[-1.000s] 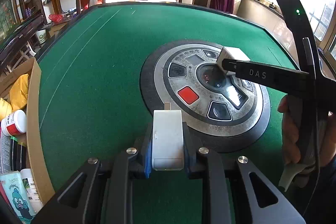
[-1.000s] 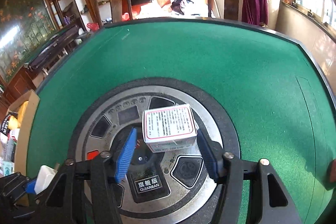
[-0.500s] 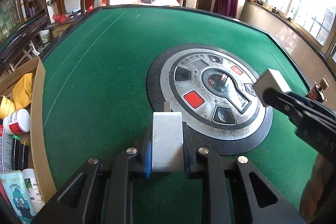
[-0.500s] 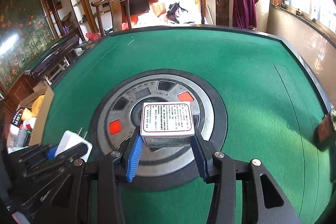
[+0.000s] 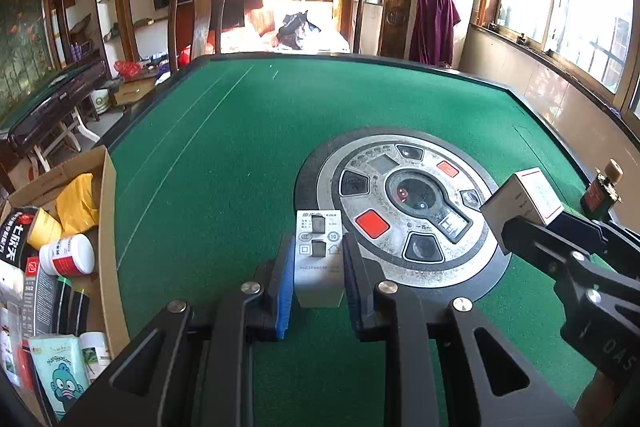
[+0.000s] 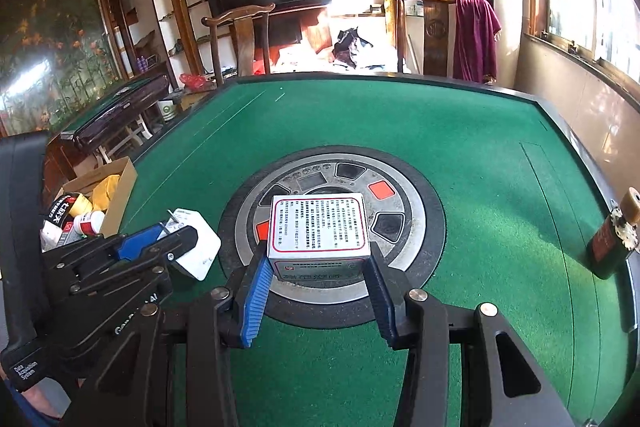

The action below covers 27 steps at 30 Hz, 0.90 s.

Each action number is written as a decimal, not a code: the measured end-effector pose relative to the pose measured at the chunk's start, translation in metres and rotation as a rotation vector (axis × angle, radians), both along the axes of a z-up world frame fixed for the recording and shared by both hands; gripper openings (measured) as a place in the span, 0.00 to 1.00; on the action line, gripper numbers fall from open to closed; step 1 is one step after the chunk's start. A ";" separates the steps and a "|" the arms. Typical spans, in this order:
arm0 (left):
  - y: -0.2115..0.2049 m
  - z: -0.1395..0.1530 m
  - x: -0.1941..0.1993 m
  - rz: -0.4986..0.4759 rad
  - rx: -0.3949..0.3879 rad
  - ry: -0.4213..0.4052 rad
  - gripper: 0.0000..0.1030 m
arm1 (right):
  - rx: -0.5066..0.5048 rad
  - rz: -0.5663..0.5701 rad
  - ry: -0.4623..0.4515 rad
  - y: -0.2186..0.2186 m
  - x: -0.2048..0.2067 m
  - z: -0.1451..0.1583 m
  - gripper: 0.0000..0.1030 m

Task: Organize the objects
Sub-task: 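Lift and carry the remote with left tool while right tool carries the box toward the tray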

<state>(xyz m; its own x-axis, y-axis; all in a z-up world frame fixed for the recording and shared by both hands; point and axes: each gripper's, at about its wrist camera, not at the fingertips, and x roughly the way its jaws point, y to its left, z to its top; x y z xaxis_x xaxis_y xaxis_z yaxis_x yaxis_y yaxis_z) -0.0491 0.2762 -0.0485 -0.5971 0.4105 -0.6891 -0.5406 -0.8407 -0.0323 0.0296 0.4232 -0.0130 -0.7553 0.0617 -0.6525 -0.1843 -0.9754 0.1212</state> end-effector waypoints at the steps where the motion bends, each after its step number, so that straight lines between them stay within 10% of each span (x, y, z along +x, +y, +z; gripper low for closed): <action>1: 0.000 0.002 0.001 0.003 0.001 0.011 0.21 | -0.003 -0.003 -0.001 0.002 0.000 0.000 0.48; 27: -0.007 0.027 0.033 0.032 0.034 0.167 0.21 | 0.003 0.015 0.046 -0.009 0.007 0.012 0.48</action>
